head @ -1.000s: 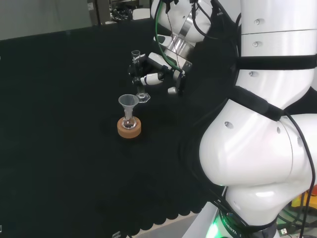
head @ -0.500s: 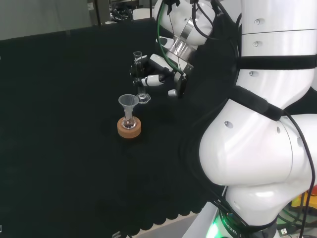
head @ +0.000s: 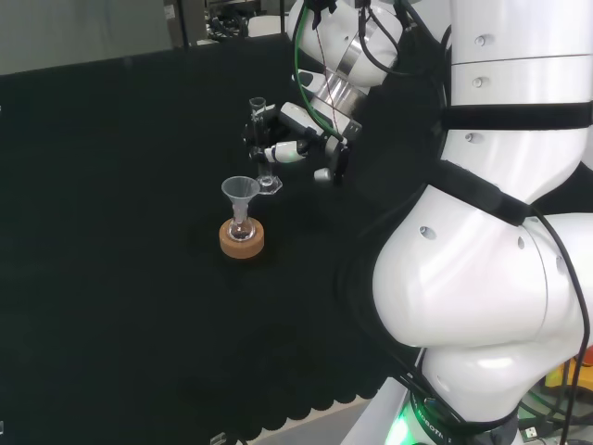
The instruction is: Put the graduated cylinder back on the table.
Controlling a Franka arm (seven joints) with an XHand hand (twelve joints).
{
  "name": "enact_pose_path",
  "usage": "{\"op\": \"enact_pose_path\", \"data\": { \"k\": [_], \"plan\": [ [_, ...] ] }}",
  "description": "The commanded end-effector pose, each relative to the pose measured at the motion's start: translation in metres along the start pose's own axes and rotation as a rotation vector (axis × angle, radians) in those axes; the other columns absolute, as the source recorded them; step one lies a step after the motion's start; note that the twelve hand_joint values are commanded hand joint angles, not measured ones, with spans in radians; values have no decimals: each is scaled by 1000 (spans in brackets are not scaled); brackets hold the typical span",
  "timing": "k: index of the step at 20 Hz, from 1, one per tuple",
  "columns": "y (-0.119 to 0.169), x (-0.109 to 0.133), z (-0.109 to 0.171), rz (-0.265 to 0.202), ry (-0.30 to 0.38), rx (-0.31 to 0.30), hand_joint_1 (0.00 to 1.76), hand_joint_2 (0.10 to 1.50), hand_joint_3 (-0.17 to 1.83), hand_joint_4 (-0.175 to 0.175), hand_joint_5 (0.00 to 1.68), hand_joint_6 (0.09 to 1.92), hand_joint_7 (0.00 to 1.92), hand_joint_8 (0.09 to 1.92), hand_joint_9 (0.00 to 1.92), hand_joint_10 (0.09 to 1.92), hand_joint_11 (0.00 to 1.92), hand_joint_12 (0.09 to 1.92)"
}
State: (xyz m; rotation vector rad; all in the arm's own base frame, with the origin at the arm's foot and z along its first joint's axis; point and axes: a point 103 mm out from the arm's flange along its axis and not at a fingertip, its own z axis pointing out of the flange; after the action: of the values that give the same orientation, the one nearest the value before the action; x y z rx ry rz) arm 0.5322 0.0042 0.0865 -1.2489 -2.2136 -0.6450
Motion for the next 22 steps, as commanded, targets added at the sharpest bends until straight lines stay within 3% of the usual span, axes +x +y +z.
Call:
{"op": "enact_pose_path", "data": {
  "k": [1,8,10,12,17,22],
  "plan": [
    [-2,-1,1,-1,3,-4,1223,1106,4,37,978,1051,1039,908,1418,87,1163,793],
    [-4,-2,1,-1,3,5,1206,1136,4,38,920,1126,966,1027,1361,87,1124,853],
    [-4,-3,3,0,2,7,1166,1142,3,-101,918,1107,972,825,1344,87,1124,871],
    [-4,-2,2,2,5,6,1147,1141,1,-148,925,1088,985,694,1334,87,1113,880],
    [-6,-4,-2,4,1,17,1125,1136,-1,-122,936,1069,975,618,1313,87,1064,911],
    [-8,-6,-6,5,7,32,1099,1133,-1,-60,938,1065,932,598,1278,87,972,987]
  ]
}}
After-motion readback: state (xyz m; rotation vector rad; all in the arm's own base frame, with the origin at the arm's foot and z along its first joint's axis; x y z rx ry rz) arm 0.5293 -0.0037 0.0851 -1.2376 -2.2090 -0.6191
